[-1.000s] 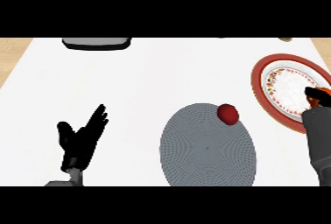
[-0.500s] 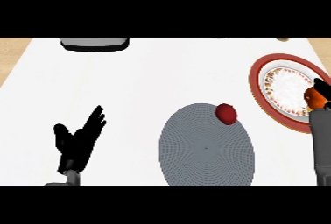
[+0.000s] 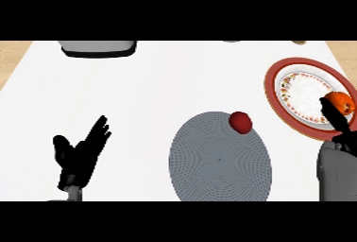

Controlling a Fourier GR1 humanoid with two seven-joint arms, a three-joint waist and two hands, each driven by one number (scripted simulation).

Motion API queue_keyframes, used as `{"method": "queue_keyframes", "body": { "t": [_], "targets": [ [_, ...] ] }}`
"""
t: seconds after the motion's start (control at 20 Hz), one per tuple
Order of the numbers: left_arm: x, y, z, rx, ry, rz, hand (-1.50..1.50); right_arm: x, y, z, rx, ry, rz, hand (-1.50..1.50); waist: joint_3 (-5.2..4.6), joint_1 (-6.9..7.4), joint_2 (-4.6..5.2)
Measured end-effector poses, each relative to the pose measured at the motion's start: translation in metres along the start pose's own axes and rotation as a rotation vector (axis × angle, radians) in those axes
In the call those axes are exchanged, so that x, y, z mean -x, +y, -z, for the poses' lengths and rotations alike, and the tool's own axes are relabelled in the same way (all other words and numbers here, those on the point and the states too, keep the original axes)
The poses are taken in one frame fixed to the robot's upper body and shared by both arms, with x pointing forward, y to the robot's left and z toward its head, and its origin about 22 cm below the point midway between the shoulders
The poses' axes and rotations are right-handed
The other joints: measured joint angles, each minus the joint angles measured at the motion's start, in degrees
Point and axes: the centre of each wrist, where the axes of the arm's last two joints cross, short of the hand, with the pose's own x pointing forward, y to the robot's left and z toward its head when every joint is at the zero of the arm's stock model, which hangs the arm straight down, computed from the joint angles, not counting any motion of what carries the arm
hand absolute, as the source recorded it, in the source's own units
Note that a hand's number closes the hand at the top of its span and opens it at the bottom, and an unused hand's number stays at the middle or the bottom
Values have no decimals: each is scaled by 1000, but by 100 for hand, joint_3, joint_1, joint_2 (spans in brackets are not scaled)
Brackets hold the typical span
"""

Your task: Pick the squash from the placemat and place it in the plate

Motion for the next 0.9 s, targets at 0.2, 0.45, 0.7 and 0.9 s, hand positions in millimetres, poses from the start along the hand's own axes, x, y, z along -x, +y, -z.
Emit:
{"method": "queue_keyframes", "body": {
  "t": [0.2,0.45,0.7,0.9],
  "targets": [
    [3,0,-1,0,-10,-1,0,13,-26,-23,-89,-3,20,-150,-5,-2,-2],
    [2,1,3,6,-9,-2,0,30,-55,-56,-181,-17,-29,-150,-3,16,3],
    [0,-1,0,7,-5,-1,0,37,-78,-84,-230,-18,-84,-150,-11,29,14],
    [-3,-7,2,10,4,3,0,40,-85,-101,-248,-17,-117,-150,-12,38,22]
  ]
}}
